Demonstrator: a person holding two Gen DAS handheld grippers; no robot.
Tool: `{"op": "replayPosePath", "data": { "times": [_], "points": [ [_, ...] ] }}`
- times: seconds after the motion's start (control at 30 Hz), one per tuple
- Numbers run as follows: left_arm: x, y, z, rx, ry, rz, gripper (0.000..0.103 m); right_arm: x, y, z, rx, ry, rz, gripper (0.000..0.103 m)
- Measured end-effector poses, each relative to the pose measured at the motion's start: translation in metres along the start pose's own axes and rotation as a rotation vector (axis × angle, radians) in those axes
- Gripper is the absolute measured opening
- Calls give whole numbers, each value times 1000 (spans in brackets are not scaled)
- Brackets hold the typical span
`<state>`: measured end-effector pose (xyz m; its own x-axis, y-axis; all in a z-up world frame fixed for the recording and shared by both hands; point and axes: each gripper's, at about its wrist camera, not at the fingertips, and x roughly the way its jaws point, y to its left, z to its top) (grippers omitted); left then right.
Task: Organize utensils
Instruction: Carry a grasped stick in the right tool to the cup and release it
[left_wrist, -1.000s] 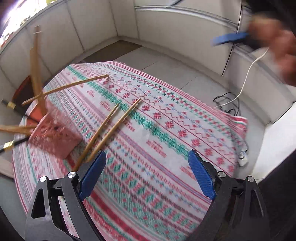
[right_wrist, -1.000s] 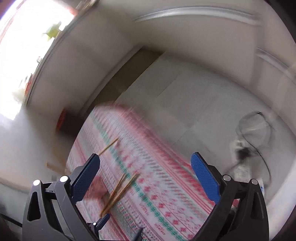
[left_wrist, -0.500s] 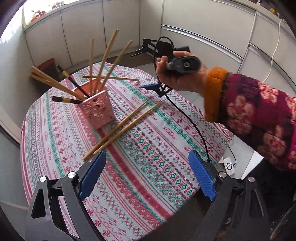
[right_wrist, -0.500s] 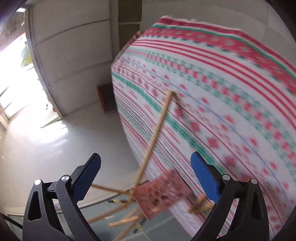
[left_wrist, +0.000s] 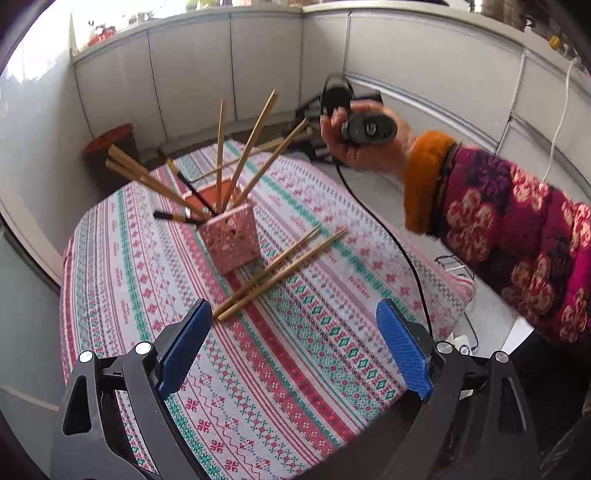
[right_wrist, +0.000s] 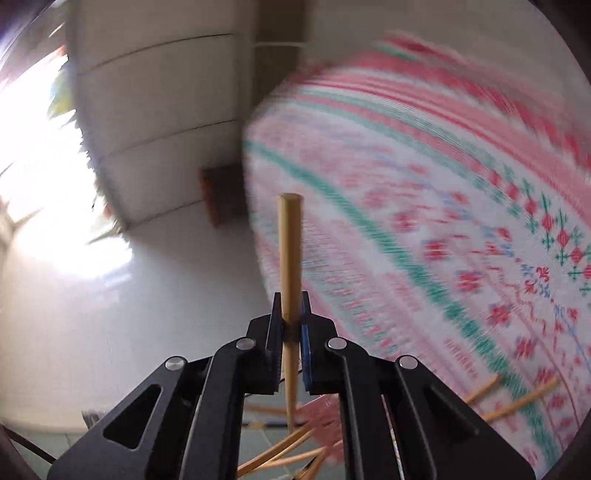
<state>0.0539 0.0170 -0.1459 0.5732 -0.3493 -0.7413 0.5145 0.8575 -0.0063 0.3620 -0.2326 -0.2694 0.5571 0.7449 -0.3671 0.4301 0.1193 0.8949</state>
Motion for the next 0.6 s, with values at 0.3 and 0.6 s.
{"op": "replayPosePath", "data": {
  "times": [0.3, 0.6],
  "points": [
    [-35, 0, 10, 5, -96, 2, 87, -93, 180, -78, -519, -232, -123, 8],
    [-90, 64, 9, -184, -243, 111, 87, -134, 210, -222, -962, -431, -284, 8]
  ]
}}
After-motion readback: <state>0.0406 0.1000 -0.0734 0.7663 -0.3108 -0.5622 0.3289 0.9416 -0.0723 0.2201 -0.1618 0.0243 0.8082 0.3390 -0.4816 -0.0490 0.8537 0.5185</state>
